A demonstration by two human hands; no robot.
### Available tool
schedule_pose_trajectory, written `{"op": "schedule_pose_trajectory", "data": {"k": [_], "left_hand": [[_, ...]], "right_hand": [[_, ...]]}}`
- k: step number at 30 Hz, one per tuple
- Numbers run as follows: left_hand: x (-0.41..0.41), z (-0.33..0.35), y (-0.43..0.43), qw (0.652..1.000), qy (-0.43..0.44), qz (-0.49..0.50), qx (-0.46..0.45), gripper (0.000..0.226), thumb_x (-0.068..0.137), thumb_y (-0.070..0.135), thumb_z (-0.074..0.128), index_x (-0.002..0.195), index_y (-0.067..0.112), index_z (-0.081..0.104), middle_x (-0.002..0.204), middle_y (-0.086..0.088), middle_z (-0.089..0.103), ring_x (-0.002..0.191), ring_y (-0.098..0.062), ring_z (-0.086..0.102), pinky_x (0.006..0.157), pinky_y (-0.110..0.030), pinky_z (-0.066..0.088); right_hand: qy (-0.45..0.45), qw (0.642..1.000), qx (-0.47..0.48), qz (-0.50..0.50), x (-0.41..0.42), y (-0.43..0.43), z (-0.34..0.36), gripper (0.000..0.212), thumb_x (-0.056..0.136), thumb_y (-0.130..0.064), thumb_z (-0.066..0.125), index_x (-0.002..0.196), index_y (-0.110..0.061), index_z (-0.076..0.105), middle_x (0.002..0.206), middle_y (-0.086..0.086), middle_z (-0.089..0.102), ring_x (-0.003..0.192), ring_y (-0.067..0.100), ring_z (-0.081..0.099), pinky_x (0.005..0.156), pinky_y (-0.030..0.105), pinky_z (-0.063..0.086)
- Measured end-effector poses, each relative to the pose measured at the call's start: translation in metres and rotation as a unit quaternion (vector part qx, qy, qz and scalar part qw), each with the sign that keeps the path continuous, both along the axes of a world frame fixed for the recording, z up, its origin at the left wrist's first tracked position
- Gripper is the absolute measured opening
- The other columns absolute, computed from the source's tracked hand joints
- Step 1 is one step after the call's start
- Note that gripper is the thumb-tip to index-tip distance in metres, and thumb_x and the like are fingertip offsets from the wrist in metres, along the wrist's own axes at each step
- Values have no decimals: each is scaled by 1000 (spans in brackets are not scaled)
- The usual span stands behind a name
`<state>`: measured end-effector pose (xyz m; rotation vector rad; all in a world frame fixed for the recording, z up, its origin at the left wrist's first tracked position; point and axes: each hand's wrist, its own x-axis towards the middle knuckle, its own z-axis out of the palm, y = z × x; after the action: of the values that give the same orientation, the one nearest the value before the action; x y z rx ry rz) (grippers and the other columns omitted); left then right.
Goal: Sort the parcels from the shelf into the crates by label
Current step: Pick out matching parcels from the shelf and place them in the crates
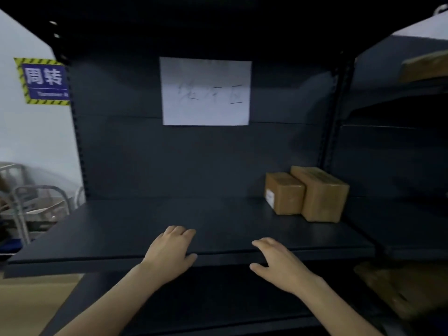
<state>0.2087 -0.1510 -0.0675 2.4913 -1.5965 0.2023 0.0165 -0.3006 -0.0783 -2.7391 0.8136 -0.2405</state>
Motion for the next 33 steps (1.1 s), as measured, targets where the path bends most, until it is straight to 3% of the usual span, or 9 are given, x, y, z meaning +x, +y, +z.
{"op": "schedule_pose_trajectory", "data": {"k": [14, 33], "left_hand": [[-60, -1, -147, 992, 21, -122, 17, 63, 92, 42, 47, 146, 17, 25, 145, -2, 36, 134, -19, 30, 109, -27, 32], [-17, 6, -297, 981, 47, -185, -33, 70, 89, 38, 53, 146, 15, 19, 146, -4, 29, 134, -20, 28, 110, -30, 33]], "right_hand": [[-19, 991, 15, -134, -92, -84, 4, 60, 93, -39, 49, 145, -19, 27, 150, 0, 28, 135, 15, 31, 107, 25, 31], [-55, 977, -3, -208, -66, -179, 11, 52, 89, -41, 54, 136, -26, 39, 134, -5, 45, 119, 9, 46, 98, 25, 42]]}}
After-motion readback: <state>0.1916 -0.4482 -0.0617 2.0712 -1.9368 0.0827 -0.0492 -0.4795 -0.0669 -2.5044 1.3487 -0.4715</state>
